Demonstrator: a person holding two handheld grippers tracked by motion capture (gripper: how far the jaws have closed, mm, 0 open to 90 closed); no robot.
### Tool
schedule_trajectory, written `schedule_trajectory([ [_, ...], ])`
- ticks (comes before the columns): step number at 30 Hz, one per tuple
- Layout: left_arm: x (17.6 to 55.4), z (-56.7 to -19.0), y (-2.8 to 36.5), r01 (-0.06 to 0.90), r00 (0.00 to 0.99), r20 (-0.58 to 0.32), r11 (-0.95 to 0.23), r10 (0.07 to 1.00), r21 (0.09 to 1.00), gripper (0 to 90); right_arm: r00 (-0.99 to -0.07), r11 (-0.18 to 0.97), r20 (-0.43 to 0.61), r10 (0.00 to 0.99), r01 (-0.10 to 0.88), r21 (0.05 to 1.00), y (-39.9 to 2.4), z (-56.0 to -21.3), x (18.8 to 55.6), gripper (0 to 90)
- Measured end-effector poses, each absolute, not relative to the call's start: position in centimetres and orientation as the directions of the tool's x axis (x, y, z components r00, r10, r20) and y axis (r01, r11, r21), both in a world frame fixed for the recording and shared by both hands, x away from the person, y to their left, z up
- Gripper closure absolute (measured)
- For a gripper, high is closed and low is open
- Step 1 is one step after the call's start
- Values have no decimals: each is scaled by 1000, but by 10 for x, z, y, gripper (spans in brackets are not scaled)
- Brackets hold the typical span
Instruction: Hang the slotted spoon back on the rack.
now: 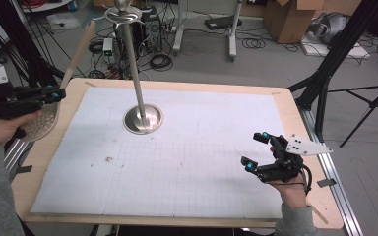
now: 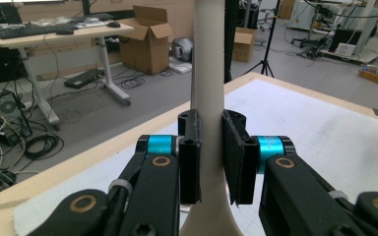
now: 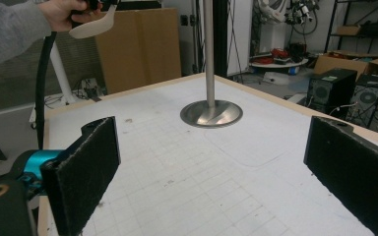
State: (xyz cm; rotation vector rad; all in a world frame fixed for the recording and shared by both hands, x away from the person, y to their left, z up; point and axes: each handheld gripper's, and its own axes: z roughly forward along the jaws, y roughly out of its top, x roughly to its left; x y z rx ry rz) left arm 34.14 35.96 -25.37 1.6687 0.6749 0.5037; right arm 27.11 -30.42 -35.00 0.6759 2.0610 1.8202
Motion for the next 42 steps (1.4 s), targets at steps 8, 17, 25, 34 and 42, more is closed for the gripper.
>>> schedule_trajectory([
  [8,345,-250,361,158,737,-42,-112,675,981,779,-841,77,79,535,142,987,-306,-350,270,56],
  [17,351,-251,363,167,735,-55,-102,676,981,779,-840,75,79,537,141,987,-307,-350,271,56],
  [25,354,-250,360,166,740,-56,-102,670,981,779,-837,78,74,542,137,988,-308,-349,270,56],
  [34,359,-254,351,177,749,-66,-104,659,979,778,-838,73,74,541,134,988,-309,-348,269,56],
  [42,361,-257,348,180,752,-74,-96,655,979,778,-837,77,72,542,134,988,-309,-348,269,56],
])
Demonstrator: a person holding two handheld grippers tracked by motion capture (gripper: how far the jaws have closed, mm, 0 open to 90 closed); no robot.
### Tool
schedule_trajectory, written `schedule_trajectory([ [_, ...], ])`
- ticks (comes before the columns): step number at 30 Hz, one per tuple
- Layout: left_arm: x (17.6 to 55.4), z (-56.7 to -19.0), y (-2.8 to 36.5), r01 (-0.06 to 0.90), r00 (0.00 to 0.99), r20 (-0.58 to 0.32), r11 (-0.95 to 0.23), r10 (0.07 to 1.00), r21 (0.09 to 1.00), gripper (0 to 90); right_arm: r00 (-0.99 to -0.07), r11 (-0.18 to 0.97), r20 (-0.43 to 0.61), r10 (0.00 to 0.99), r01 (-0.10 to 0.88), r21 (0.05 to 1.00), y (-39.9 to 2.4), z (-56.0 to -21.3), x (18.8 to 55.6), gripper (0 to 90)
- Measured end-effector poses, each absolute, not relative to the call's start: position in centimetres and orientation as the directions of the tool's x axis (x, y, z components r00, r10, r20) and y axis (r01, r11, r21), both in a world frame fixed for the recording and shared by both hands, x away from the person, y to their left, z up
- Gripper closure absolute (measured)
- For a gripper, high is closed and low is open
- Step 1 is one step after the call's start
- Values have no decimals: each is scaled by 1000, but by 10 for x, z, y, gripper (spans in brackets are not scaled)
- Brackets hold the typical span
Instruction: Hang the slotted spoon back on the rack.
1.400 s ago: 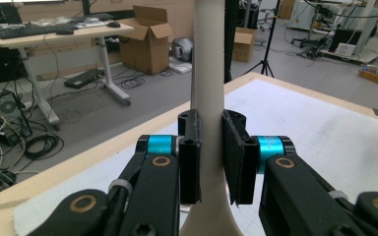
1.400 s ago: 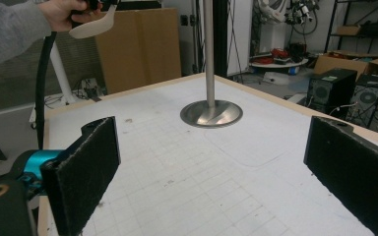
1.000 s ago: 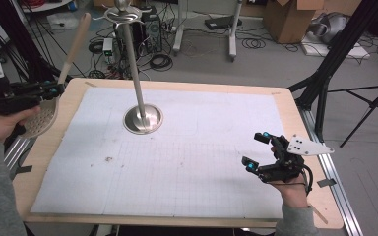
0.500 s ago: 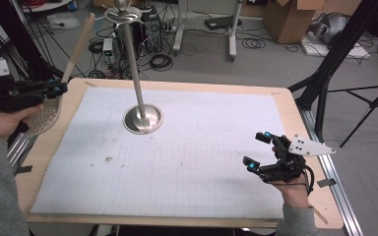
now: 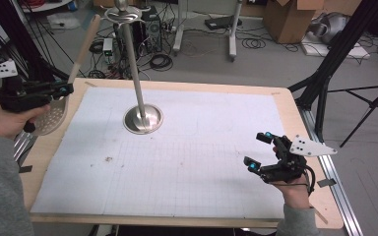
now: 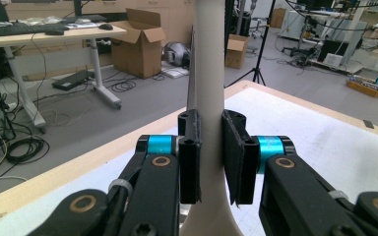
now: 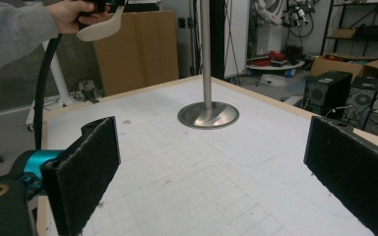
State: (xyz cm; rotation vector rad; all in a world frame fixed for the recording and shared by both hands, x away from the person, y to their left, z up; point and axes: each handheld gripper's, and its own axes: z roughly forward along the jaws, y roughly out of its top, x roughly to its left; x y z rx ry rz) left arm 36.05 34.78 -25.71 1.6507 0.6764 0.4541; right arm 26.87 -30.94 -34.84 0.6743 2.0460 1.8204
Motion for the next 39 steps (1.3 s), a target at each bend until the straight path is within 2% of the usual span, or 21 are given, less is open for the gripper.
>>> schedule_trajectory([
  [24,375,-272,318,221,714,-83,-111,695,969,780,-838,74,77,540,139,988,-309,-348,269,56],
  [39,385,-276,302,257,724,-106,-124,681,958,780,-839,74,72,540,132,989,-310,-348,268,56],
])
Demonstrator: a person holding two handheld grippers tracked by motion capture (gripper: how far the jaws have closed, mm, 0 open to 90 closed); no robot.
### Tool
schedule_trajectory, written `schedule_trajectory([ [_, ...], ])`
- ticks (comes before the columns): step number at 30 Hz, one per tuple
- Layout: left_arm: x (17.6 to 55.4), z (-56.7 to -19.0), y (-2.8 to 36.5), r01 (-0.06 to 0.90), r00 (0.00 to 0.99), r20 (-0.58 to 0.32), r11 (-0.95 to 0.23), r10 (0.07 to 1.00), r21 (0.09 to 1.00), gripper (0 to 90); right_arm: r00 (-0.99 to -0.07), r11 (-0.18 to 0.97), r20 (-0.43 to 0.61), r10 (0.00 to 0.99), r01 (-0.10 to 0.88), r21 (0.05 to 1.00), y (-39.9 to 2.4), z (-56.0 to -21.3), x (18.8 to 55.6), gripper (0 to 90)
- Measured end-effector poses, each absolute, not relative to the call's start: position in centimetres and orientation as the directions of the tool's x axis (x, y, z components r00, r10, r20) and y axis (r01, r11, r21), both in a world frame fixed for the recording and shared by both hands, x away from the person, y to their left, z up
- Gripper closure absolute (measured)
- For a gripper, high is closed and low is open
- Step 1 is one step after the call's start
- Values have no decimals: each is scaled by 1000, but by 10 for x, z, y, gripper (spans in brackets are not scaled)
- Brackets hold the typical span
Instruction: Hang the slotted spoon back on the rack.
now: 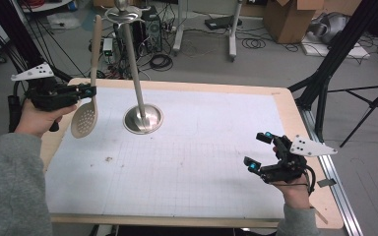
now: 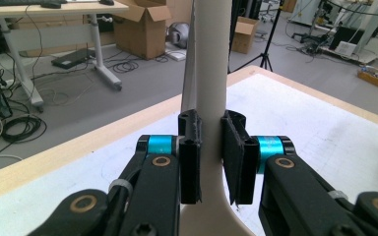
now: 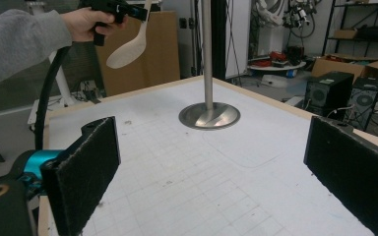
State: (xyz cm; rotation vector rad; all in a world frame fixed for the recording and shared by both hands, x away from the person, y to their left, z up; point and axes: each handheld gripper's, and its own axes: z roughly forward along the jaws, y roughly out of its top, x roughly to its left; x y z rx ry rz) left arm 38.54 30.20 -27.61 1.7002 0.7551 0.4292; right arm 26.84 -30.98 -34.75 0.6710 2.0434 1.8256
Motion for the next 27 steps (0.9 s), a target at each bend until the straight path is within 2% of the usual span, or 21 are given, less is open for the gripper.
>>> schedule_trajectory([
  [13,394,-277,287,270,701,-76,-166,709,948,780,-837,76,74,543,136,988,-312,-346,267,56],
  [27,404,-283,274,275,690,-82,-155,719,949,779,-836,72,67,545,126,989,-315,-344,266,56],
])
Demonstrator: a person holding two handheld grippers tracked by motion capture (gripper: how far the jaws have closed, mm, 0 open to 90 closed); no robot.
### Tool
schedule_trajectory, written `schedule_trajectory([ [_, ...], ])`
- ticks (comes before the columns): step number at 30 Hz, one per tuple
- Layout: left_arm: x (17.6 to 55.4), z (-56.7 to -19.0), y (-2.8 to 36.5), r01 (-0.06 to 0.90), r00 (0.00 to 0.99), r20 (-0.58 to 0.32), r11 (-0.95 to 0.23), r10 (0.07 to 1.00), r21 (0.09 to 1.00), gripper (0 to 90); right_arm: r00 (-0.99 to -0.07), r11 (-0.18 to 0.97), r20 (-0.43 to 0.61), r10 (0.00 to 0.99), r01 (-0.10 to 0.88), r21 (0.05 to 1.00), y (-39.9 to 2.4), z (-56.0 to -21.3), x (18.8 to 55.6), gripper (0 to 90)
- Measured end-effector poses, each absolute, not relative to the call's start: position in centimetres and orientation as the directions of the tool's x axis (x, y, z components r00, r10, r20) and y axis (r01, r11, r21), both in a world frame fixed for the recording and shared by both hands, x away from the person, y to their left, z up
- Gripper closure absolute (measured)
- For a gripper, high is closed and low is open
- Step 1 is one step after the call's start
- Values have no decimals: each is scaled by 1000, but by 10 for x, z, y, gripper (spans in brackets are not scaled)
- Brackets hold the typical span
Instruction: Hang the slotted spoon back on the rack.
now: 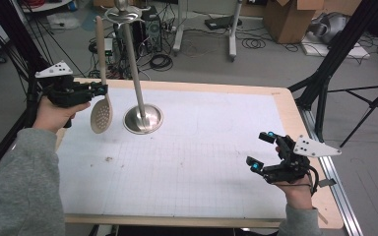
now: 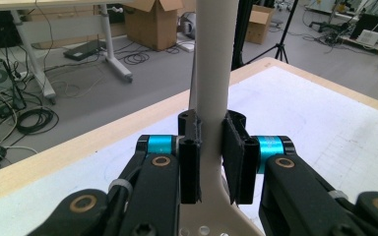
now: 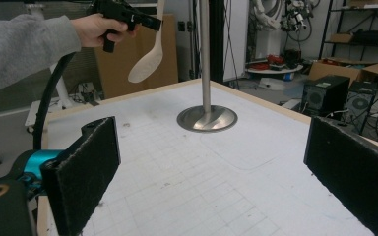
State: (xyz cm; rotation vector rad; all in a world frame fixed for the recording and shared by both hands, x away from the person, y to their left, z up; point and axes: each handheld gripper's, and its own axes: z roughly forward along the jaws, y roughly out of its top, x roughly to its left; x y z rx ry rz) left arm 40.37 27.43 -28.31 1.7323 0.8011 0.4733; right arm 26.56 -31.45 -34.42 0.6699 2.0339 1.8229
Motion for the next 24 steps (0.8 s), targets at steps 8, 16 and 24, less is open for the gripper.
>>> schedule_trajectory([
  [8,409,-286,266,267,667,-69,-152,742,952,777,-838,71,71,541,130,989,-314,-345,266,56],
  [16,410,-287,263,262,667,-70,-146,742,954,744,-837,71,73,543,132,989,-314,-346,266,56],
  [24,401,-284,264,201,690,7,-201,723,959,419,-836,66,75,544,131,989,-316,-346,266,56],
])
